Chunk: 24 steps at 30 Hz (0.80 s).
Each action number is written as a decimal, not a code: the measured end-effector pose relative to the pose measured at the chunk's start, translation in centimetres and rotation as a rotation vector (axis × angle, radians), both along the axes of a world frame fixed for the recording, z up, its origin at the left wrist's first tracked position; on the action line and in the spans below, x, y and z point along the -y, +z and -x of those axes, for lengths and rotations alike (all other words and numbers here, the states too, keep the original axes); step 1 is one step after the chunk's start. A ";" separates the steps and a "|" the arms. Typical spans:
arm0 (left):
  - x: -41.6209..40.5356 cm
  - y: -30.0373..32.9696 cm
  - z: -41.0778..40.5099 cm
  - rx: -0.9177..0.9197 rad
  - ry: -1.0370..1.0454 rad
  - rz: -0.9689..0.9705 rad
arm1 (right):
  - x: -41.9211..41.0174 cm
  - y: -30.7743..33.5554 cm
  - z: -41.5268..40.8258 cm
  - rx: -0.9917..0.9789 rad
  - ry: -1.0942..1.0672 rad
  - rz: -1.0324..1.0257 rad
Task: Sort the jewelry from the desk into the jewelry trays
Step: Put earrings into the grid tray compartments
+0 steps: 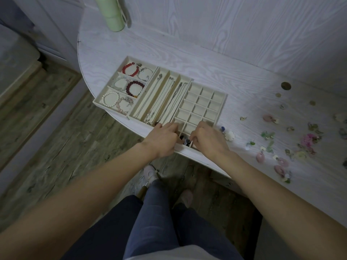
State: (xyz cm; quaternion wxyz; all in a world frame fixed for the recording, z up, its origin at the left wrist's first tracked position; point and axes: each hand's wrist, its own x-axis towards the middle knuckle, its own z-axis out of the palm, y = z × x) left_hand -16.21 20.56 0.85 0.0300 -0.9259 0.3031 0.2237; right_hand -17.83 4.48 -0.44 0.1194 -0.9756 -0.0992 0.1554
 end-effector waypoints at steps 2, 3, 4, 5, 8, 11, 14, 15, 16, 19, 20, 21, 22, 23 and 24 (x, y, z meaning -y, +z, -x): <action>0.2 0.1 -0.1 0.015 -0.018 -0.012 | 0.0 0.2 0.0 -0.015 0.049 0.062; 0.3 0.1 -0.1 0.027 -0.033 -0.024 | 0.0 0.2 -0.1 -0.015 0.077 0.102; 0.4 0.2 -0.1 0.037 -0.048 -0.040 | 0.0 0.2 -0.1 -0.018 0.100 0.138; 0.4 0.3 -0.1 0.045 -0.063 -0.058 | 0.0 0.3 -0.1 -0.021 0.115 0.163; 0.4 0.2 -0.1 0.068 -0.098 -0.099 | 0.0 0.3 0.0 -0.005 0.152 0.180; 0.2 -0.1 0.0 0.057 -0.096 -0.101 | 0.2 0.5 0.3 -0.003 0.095 0.070; 0.0 -0.2 0.0 -0.008 -0.047 -0.076 | 0.4 0.3 0.4 -0.002 0.113 0.057; -0.1 -0.2 0.1 -0.021 -0.037 -0.077 | 0.4 0.1 0.3 -0.009 0.119 0.059; -0.2 -0.2 0.1 -0.027 -0.035 -0.085 | 0.4 -0.2 0.3 -0.024 0.123 0.065; -0.4 0.0 0.2 -0.035 -0.044 -0.105 | 0.2 -0.7 0.5 -0.056 0.128 0.084; -0.4 0.0 0.3 -0.036 -0.034 -0.088 | 0.1 -0.8 0.6 -0.061 0.124 0.079; -0.4 0.0 0.3 -0.034 -0.018 -0.056 | 0.1 -0.9 0.6 -0.062 0.118 0.072; -0.5 0.0 0.4 -0.028 0.002 -0.014 | 0.1 -0.9 0.6 -0.064 0.112 0.064; -0.6 -0.1 0.4 -0.016 0.020 0.029 | 0.0 -0.9 0.5 -0.067 0.106 0.052; -0.7 -0.1 0.4 -0.002 0.034 0.064 | 0.1 -0.9 0.5 -0.074 0.098 0.039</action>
